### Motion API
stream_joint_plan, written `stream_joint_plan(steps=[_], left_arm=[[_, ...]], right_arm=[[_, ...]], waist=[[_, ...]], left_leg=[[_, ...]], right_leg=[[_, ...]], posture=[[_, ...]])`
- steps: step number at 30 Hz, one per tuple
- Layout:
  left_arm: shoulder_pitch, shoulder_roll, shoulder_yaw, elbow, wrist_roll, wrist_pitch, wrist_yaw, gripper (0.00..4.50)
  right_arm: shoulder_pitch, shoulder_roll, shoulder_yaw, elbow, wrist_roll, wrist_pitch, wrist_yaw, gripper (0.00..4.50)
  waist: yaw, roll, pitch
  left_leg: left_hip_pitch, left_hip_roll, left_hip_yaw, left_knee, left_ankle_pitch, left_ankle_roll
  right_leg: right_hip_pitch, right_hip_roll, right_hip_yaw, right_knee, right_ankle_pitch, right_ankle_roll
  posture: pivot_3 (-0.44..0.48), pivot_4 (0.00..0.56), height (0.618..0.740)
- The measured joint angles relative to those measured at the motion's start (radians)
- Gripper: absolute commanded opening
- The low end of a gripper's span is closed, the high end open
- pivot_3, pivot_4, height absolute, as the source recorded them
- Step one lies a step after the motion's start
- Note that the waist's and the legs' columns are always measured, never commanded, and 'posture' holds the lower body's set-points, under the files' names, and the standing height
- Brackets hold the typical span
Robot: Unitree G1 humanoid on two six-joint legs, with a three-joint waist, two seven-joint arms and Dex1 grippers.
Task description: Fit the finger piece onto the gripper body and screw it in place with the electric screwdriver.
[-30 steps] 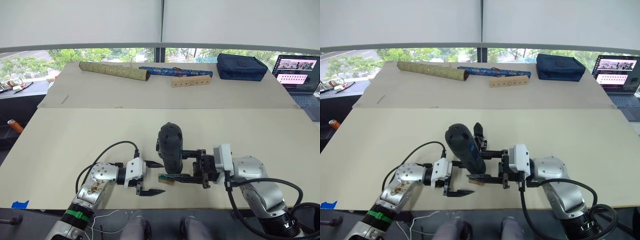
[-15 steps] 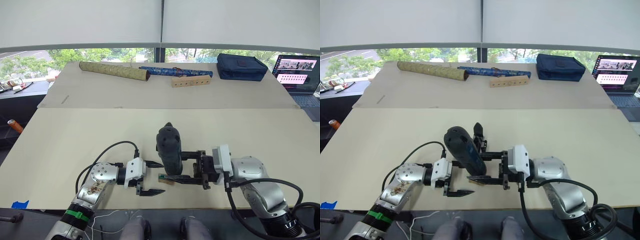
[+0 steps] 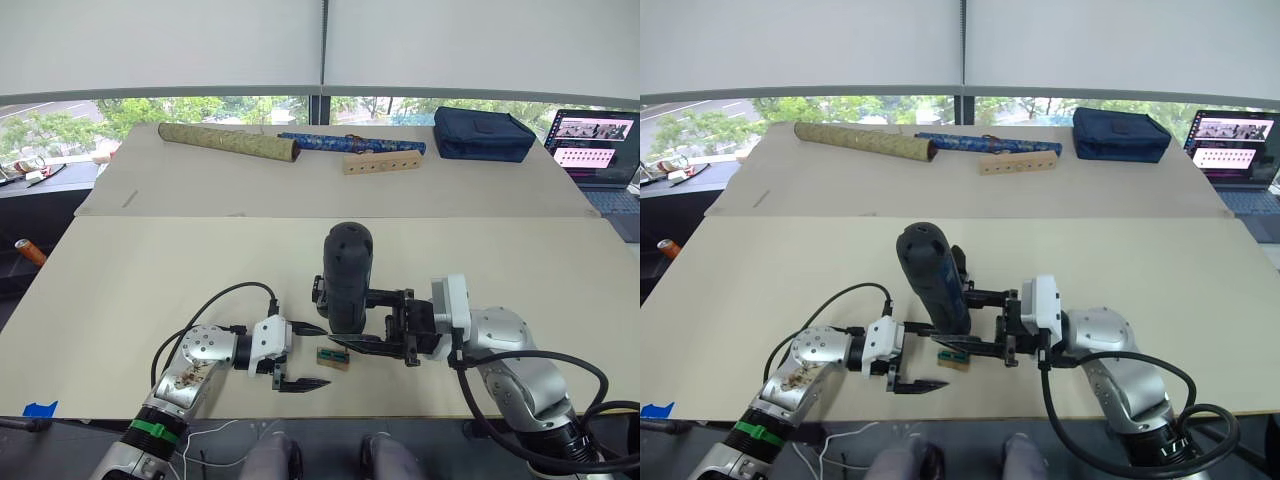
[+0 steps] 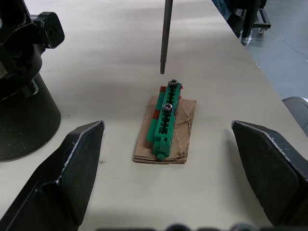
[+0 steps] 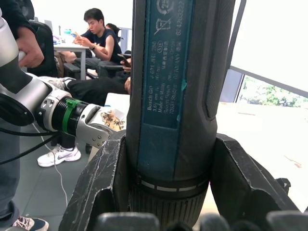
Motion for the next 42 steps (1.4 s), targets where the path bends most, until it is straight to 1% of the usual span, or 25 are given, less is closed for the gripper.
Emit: stream_joint_plan(steps=[42], left_arm=[[0.009,0.009,0.001,-0.019,0.0,0.017,0.005,4.5]], right_arm=[[0.018,0.015,0.016,-0.004,-0.033,0.015,0.006,1.93]], waist=[[-0.005,0.0,0.0]], left_leg=[[0.0,0.0,0.0,0.0,0.0,0.0]], right_leg=[[0.0,0.0,0.0,0.0,0.0,0.0]], posture=[[0.0,0.15,0.74]])
